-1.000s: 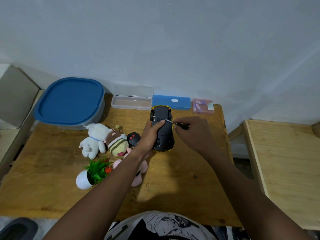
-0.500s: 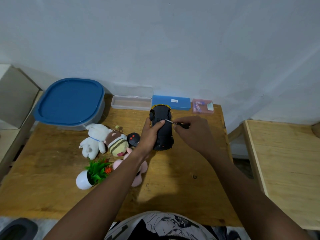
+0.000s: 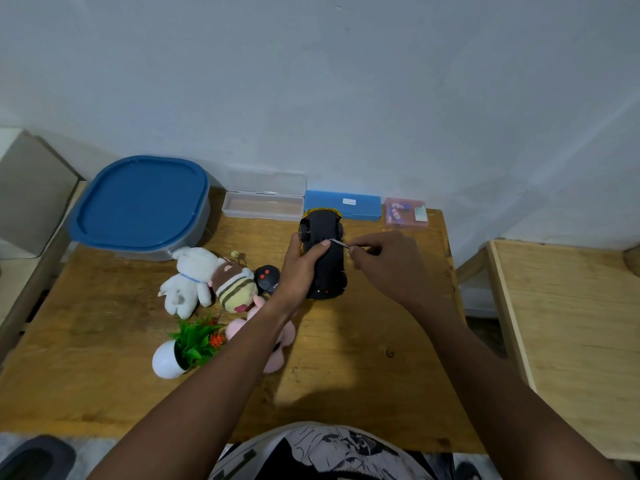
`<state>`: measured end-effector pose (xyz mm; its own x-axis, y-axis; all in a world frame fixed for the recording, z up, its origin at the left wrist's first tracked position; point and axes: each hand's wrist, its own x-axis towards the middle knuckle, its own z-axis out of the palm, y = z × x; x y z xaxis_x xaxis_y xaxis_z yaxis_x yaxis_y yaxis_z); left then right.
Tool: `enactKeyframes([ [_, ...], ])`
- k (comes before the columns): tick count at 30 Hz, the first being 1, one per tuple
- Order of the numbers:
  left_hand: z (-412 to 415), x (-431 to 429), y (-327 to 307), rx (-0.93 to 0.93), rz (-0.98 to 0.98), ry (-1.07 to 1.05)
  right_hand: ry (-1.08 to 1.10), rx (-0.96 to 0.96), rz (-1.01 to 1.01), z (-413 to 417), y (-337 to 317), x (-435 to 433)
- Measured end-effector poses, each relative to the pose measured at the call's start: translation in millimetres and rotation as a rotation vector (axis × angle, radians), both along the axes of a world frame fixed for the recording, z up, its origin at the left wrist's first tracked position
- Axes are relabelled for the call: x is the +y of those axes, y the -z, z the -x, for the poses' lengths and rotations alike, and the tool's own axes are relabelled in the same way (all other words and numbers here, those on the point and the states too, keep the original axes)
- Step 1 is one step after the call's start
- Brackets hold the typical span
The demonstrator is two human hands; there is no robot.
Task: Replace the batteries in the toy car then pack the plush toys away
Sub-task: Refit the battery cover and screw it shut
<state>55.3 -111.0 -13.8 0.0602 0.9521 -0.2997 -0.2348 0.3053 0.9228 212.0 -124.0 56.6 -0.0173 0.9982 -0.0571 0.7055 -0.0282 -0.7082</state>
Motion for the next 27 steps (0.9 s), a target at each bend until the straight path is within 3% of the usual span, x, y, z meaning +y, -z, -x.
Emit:
enactKeyframes([
  [13,0.2,-0.3,-0.8,-0.001,-0.006,-0.002,-0.024,-0.028,-0.019,0.0,-1.5,-1.7],
  [27,-0.9,-1.5,4.6,0.030,-0.036,-0.023,-0.098,-0.237,-0.172,2.7,1.7,-2.4],
])
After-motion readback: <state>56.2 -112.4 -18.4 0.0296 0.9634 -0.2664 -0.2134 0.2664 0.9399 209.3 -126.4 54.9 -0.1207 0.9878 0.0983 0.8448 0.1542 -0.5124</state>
